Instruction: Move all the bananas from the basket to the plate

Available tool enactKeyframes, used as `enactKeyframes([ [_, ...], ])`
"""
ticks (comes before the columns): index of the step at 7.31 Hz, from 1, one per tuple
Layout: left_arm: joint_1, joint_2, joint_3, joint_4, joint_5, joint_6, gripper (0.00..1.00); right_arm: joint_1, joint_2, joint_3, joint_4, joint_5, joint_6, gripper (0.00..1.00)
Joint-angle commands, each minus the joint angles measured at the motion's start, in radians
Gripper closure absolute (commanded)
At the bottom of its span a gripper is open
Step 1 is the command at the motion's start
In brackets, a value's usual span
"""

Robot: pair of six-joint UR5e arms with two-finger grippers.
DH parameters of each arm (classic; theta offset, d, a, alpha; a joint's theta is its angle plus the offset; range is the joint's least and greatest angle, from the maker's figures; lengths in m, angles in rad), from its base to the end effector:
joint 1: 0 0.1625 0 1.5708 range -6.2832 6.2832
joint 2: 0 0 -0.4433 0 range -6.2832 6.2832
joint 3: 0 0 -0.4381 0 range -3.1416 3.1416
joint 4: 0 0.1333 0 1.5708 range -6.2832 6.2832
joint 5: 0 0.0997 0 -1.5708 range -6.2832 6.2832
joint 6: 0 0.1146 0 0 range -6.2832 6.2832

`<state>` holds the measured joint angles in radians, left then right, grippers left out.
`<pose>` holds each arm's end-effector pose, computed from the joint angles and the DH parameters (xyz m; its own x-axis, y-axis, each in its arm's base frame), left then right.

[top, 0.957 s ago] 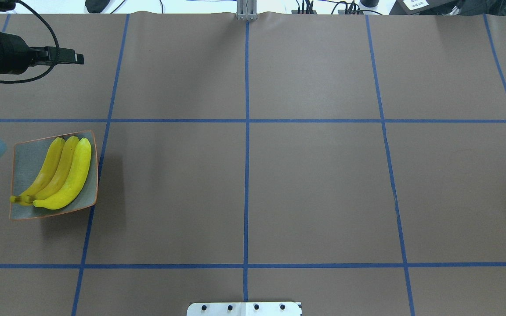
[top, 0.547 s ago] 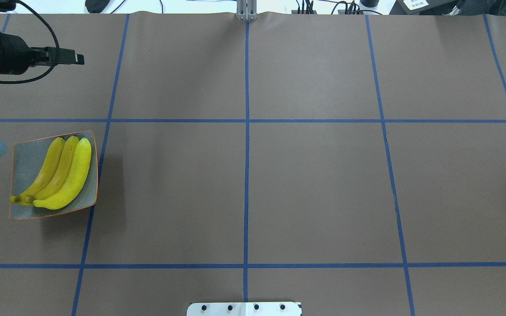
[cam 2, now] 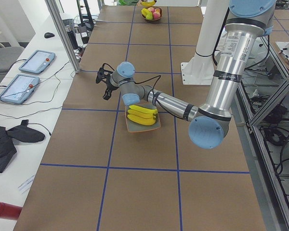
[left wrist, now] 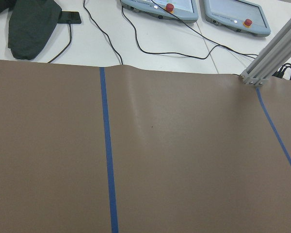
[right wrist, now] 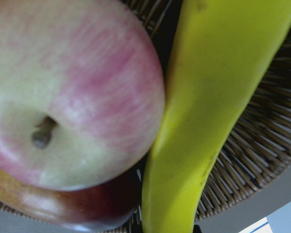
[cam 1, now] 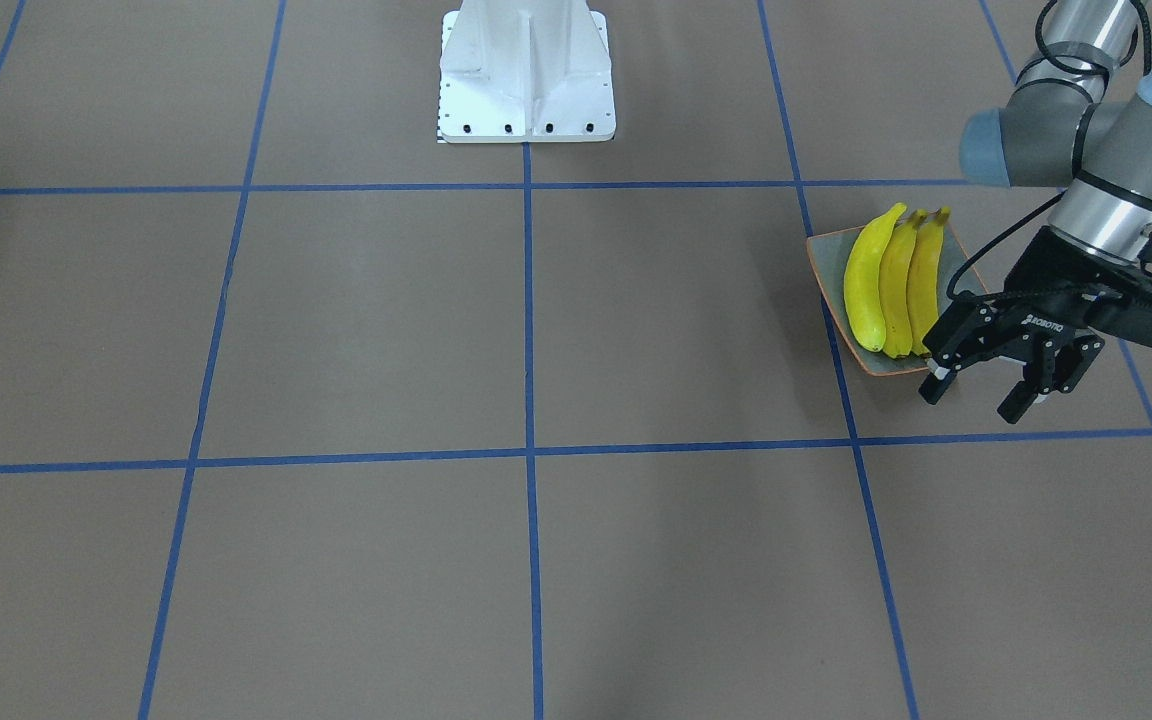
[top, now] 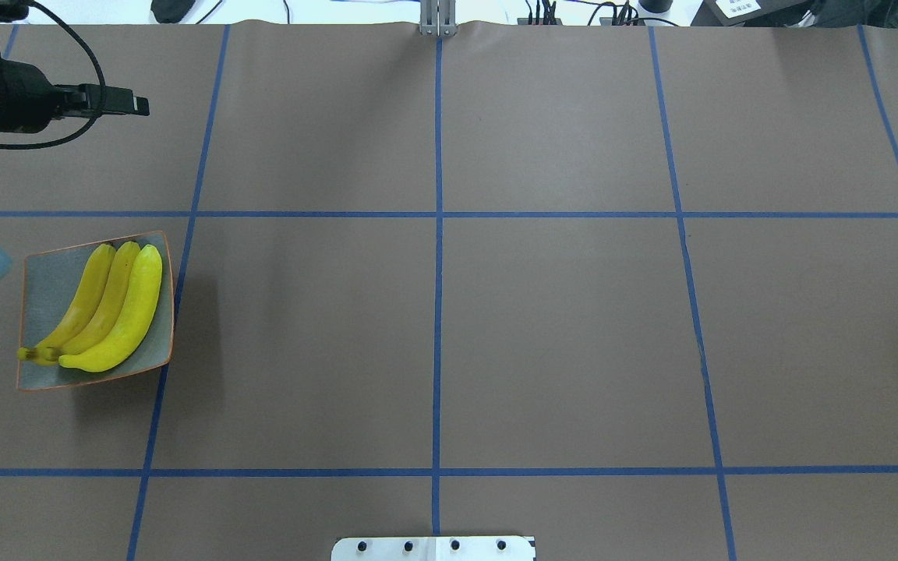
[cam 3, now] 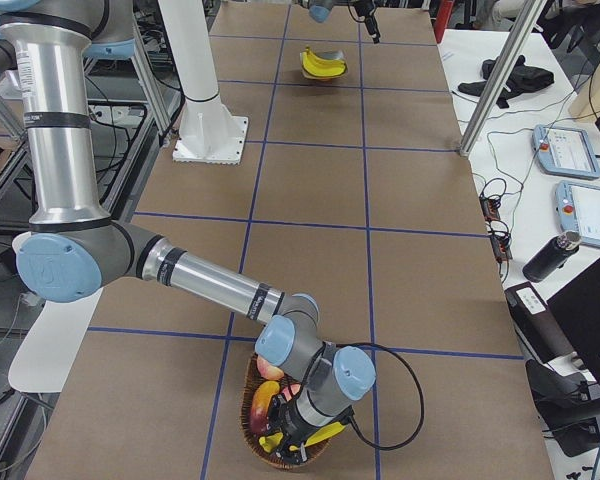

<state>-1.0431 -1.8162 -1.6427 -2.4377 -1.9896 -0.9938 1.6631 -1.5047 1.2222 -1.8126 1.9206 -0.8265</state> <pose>0.2567 -0.6126 0.4030 0.4862 0.1555 -0.8599 0.3990 0.8360 0.3768 0.1381 -0.4717 0.8701 0.6817 -0.4597 0.5692 0.6224 0.7733 -0.1209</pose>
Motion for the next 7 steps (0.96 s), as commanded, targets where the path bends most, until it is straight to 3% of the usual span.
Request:
enactKeyframes([
  [1,0.0,0.002,0.007,0.0,0.0,0.0,0.0,0.07,0.018,0.203,-0.17,-0.011,-0.011,1.0],
  [2,0.0,0.0,0.012,0.003,0.0,0.0,0.0,0.07,0.088,0.277,-0.273,-0.003,0.001,1.0],
  [3,0.002,-0.005,0.02,0.002,0.002,-0.015,0.0,0.041,0.2,0.277,-0.34,0.035,0.03,1.0],
  [7,0.017,-0.017,0.015,-0.001,0.002,-0.216,0.0,-0.278,0.401,0.342,-0.349,0.312,0.533,1.0],
])
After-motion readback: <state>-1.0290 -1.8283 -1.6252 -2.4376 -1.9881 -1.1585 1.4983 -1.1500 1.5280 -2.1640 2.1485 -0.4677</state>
